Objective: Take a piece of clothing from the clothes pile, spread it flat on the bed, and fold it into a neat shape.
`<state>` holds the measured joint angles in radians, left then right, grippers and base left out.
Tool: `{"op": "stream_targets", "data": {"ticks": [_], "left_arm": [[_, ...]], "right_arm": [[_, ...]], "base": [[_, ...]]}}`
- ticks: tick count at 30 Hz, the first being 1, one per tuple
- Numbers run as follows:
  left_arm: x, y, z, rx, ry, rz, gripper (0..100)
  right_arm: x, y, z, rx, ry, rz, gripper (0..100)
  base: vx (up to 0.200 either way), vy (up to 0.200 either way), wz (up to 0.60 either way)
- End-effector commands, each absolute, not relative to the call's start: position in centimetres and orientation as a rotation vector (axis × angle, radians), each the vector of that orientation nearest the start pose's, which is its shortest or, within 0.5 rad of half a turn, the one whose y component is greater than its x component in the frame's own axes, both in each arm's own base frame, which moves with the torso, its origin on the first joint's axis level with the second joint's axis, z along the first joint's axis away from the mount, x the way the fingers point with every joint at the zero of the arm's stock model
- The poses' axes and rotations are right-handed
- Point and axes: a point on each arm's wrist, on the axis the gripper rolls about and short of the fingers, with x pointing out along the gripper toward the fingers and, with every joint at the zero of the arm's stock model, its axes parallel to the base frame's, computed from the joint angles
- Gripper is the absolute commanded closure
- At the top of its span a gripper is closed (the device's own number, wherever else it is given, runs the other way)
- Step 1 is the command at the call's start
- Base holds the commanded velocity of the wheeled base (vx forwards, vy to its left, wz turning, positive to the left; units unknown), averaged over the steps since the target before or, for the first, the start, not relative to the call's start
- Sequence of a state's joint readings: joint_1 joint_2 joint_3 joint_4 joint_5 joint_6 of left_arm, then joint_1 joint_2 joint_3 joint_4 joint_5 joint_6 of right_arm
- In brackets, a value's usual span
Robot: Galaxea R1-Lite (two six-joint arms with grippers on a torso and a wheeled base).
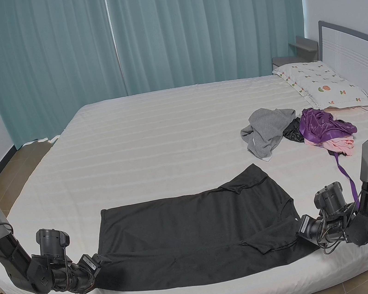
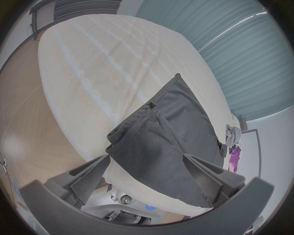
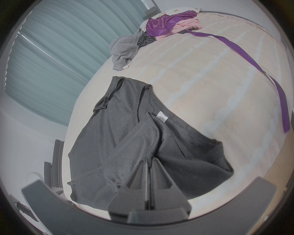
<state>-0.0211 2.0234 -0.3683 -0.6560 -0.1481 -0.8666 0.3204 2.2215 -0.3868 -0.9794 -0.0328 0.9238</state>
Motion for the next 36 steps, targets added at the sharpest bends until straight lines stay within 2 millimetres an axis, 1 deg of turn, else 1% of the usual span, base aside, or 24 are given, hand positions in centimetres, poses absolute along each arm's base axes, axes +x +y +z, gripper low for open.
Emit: {"op": "stream_targets", "data": {"ticks": [1,6,17,18,30,33,35,36], "left_arm": [[24.7,-0.9,0.3,-0.852,1.007,0.290,0],[24.7,-0.9,0.3,-0.852,1.007,0.290,0],[24.7,-0.9,0.3,-0.851,1.007,0.289,0],[24.7,-0.9,0.3,-0.852,1.007,0.290,0],[24.7,-0.9,0.2,-0.852,1.008,0.291,0],[24.7,-0.9,0.2,-0.852,1.008,0.291,0],[24.7,-0.9,0.2,-0.852,1.007,0.290,0],[24.7,-0.9,0.2,-0.852,1.007,0.290,0]], "right_arm": [[26.2,8.5,-2.5,0.718,0.889,-0.139,0],[26.1,8.7,-2.4,0.721,0.896,-0.128,0],[27.2,8.9,-2.3,0.741,0.868,-0.093,0],[27.2,8.9,-2.3,0.742,0.866,-0.092,100],[26.3,8.7,-3.1,0.691,0.917,-0.108,100],[26.2,8.6,-2.9,0.692,0.912,-0.107,100],[26.1,8.6,-2.1,0.701,0.888,-0.095,100],[26.1,8.6,-2.1,0.701,0.888,-0.095,100]], "base": [[0.000,0.000,0.00],[0.000,0.000,0.00],[0.000,0.000,0.00],[0.000,0.000,0.00],[0.000,0.000,0.00],[0.000,0.000,0.00],[0.000,0.000,0.00],[0.000,0.000,0.00]]}}
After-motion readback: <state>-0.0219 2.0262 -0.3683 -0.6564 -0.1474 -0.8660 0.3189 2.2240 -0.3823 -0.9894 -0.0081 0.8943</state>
